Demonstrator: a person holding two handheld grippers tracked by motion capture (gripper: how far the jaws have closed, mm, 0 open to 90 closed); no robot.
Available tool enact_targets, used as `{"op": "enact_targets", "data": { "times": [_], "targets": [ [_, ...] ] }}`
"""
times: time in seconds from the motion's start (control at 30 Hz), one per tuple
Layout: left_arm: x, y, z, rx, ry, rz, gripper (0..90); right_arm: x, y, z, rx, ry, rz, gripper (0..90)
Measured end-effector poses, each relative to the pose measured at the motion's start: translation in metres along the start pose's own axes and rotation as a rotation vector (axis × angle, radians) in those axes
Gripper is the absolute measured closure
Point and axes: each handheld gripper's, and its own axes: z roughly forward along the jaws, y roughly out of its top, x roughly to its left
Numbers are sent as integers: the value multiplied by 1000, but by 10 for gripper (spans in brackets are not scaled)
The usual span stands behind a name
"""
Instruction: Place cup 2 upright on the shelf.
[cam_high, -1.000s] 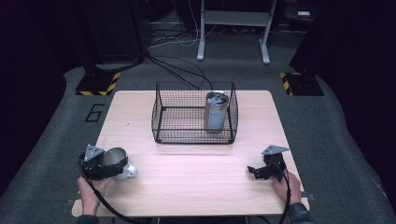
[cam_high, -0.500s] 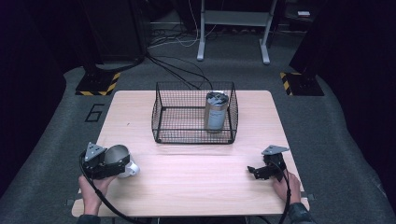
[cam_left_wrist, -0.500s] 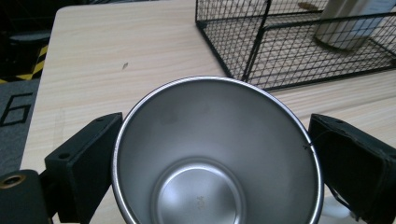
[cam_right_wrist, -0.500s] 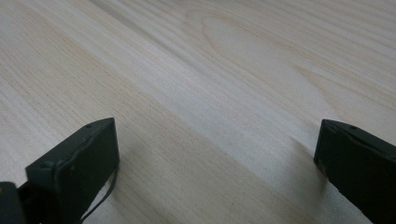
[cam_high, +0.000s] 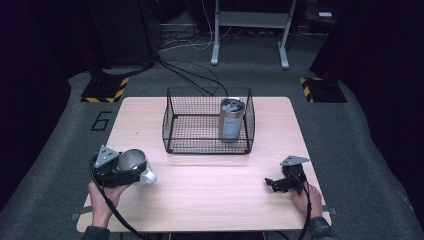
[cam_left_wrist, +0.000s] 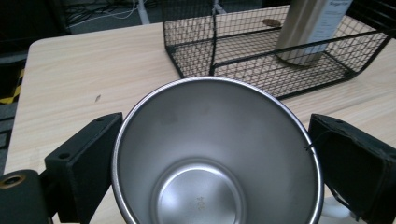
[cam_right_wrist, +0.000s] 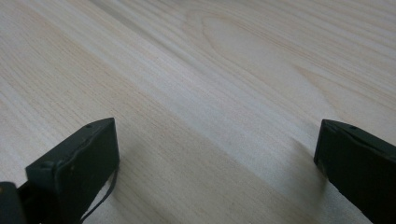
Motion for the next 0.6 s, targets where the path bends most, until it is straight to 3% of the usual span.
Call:
{"op": "enact_targets", "data": {
  "times": [0.33, 0.6],
  "targets": [
    [-15, 23, 2, -18, -43, 42, 63, 0, 0, 0, 1, 0, -3, 0],
    [-22, 36, 6, -19, -62, 52, 63, 0, 0, 0, 0, -1, 0, 0]
  ]
}}
